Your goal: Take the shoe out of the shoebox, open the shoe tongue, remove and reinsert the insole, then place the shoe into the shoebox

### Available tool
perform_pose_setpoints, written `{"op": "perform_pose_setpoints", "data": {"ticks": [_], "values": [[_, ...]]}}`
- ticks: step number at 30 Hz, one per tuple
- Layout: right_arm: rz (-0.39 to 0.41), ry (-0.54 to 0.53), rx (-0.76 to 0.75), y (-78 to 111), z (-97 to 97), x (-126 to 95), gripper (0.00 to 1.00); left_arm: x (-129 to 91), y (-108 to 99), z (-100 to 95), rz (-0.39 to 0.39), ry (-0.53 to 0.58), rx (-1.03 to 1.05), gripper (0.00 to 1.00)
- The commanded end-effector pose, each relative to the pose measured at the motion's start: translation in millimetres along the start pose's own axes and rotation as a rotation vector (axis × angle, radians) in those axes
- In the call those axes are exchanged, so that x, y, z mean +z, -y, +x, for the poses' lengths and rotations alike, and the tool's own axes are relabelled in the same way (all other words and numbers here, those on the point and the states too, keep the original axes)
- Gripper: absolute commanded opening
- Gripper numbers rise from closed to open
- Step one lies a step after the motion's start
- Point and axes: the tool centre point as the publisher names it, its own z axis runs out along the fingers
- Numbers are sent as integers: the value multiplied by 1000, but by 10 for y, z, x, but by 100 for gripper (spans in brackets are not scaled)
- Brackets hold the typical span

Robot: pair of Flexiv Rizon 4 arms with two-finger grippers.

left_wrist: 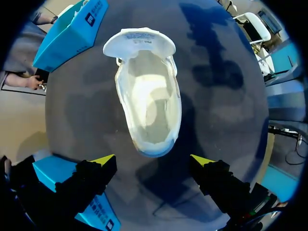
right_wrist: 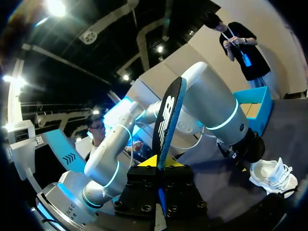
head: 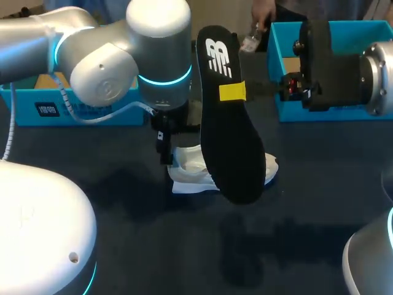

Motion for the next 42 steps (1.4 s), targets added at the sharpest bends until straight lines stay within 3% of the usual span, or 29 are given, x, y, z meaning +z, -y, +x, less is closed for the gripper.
{"op": "perform_pose_setpoints", "data": {"ticks": [1, 22, 42], "values": [[1, 2, 1, -6, -5, 35, 0, 16, 33, -16, -7, -3, 0, 100], [1, 2, 1, -6, -5, 35, 0, 16, 81, -43, 0, -24, -21, 100], [1, 2, 1, -6, -5, 35, 0, 53, 721, -361, 8, -65, -19, 100]]}}
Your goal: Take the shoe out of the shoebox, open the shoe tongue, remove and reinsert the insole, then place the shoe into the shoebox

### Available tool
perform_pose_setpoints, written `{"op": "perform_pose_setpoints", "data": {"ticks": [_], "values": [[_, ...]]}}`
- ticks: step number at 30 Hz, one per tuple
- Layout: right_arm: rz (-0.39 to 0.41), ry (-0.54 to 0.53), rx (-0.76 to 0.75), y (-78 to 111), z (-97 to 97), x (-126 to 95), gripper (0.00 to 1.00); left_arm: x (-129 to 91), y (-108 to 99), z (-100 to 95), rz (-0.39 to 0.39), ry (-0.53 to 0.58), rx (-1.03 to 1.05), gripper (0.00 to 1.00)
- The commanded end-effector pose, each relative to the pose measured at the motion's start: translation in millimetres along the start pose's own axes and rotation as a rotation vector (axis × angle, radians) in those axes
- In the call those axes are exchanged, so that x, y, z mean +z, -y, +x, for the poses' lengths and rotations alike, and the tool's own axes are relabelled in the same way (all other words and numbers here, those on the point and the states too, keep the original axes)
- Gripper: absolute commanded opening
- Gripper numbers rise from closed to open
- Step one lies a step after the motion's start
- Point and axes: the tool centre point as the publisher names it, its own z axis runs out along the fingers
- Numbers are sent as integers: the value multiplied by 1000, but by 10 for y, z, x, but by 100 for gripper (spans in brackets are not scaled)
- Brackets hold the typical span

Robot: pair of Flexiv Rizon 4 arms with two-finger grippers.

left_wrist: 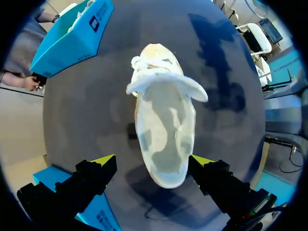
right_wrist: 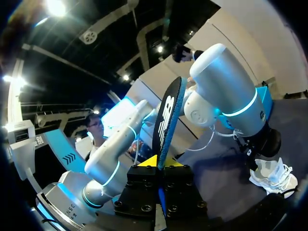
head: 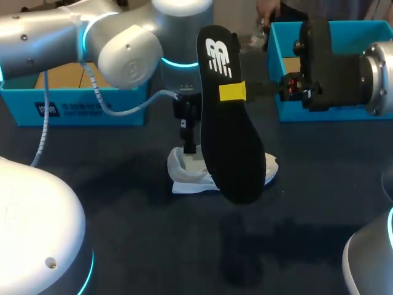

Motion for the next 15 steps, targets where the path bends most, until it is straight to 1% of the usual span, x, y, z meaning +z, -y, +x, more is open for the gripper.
{"op": "perform_pose_setpoints", "data": {"ticks": [1, 4, 7, 8, 9, 10, 11, 12, 13, 14, 15], "values": [[1, 2, 1, -6, -5, 35, 0, 103, 232, -116, -39, -8, 8, 100], [1, 2, 1, -6, -5, 35, 0, 202, 325, -169, -77, -1, 34, 100], [1, 2, 1, -6, -5, 35, 0, 306, 410, -208, -88, -3, 44, 100], [1, 2, 1, -6, -5, 35, 0, 341, 434, -226, -79, -6, 45, 100], [1, 2, 1, -6, -5, 35, 0, 380, 461, -244, -53, -9, 57, 100], [1, 2, 1, -6, -5, 35, 0, 420, 481, -264, -23, -40, 58, 100], [1, 2, 1, -6, -5, 35, 0, 462, 493, -288, -17, -54, 57, 100], [1, 2, 1, -6, -5, 35, 0, 492, 505, -296, -20, -43, 57, 100], [1, 2, 1, -6, -5, 35, 0, 516, 512, -303, -3, -51, 54, 100], [1, 2, 1, -6, -5, 35, 0, 546, 522, -308, -6, -57, 55, 100], [1, 2, 1, -6, -5, 35, 0, 561, 530, -310, 7, -59, 54, 100]]}}
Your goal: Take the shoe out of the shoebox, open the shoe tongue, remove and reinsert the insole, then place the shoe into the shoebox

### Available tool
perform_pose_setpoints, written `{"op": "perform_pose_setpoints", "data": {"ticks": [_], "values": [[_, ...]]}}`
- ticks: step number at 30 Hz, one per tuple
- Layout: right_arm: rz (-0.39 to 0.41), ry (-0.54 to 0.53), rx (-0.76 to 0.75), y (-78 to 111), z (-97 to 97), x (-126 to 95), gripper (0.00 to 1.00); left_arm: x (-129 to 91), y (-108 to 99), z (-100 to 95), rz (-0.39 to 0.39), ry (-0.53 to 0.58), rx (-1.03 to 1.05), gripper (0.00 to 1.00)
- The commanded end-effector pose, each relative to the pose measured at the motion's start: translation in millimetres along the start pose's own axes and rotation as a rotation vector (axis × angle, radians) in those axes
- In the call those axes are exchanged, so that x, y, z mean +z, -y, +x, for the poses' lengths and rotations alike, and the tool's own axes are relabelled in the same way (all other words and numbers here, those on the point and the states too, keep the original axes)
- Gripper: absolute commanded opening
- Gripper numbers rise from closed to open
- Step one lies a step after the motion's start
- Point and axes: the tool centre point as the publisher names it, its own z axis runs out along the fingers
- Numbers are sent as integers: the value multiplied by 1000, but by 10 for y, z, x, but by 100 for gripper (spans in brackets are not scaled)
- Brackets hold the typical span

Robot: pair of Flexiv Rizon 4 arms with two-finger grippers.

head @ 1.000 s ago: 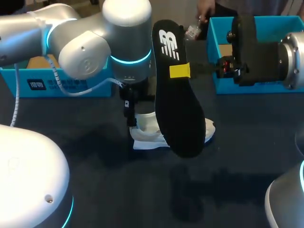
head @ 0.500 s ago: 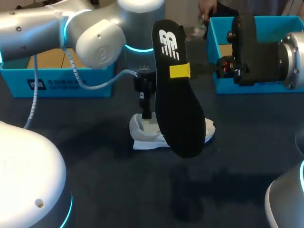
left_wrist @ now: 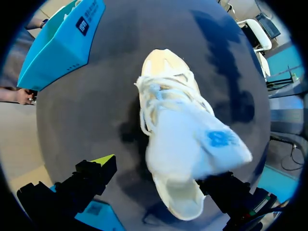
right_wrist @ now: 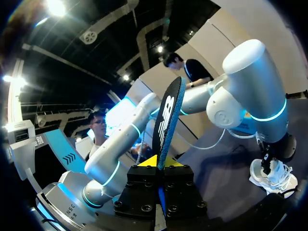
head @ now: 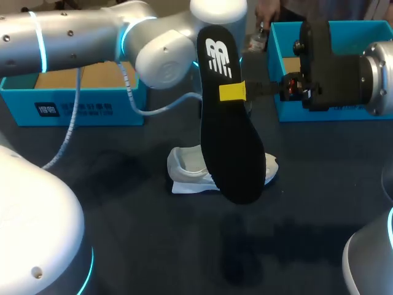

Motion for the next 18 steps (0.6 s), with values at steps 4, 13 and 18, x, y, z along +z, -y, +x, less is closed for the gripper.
{"op": "perform_pose_setpoints", "data": {"ticks": [4, 13, 18], "values": [[1, 2, 1, -7, -5, 35, 0, 215, 68, -104, 35, -28, -11, 100], [1, 2, 1, -7, -5, 35, 0, 385, 49, -60, 46, -31, -15, 100], [1, 2, 1, -7, -5, 35, 0, 435, 48, -30, 50, -46, -11, 79]]}}
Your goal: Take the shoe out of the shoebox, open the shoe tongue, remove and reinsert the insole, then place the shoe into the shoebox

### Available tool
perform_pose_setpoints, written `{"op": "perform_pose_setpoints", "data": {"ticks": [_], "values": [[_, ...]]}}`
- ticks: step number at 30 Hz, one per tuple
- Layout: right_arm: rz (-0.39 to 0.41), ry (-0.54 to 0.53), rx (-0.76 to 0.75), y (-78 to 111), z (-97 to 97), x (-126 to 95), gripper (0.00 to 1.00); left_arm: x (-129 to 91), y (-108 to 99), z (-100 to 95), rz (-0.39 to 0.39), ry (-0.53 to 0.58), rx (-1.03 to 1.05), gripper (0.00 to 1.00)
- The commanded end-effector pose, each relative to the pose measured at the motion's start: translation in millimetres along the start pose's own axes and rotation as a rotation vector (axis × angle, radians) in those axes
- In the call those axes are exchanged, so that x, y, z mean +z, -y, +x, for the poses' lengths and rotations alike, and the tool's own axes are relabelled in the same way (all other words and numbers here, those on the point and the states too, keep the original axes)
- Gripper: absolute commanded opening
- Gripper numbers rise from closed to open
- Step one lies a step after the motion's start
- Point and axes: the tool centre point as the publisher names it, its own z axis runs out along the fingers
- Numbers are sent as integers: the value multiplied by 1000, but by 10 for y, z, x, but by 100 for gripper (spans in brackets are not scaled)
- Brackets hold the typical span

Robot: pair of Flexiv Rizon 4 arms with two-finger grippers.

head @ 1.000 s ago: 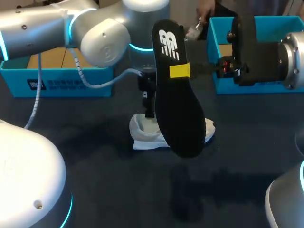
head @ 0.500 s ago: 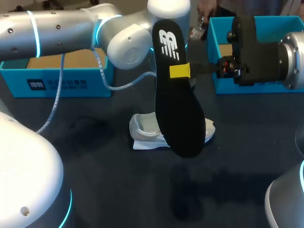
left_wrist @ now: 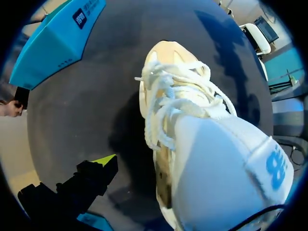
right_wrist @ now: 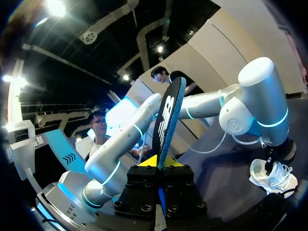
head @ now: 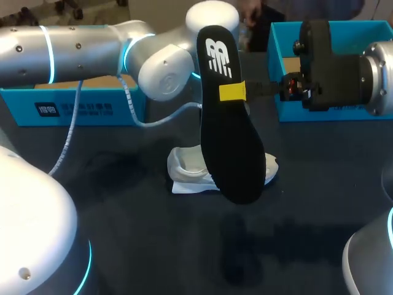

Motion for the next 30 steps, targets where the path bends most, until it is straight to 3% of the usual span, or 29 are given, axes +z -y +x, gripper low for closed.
{"op": "perform_pose_setpoints", "data": {"ticks": [1, 2, 3, 6, 9, 13, 18, 30], "values": [[1, 2, 1, -6, -5, 35, 0, 56, -9, -14, 9, -7, -8, 74], [1, 2, 1, -6, -5, 35, 0, 62, -14, -10, 14, -14, -13, 70], [1, 2, 1, -6, -5, 35, 0, 71, -20, -6, 14, -15, -15, 58], [1, 2, 1, -6, -5, 35, 0, 110, -18, 5, 13, -28, -27, 49], [1, 2, 1, -6, -5, 35, 0, 107, 33, 14, 18, -33, -26, 31], [1, 2, 1, -6, -5, 35, 0, 92, 58, 46, 22, -57, -30, 0], [1, 2, 1, -6, -5, 35, 0, 17, 43, 93, 37, -61, -6, 0], [1, 2, 1, -6, -5, 35, 0, -77, -11, 28, 45, -217, 248, 0]]}}
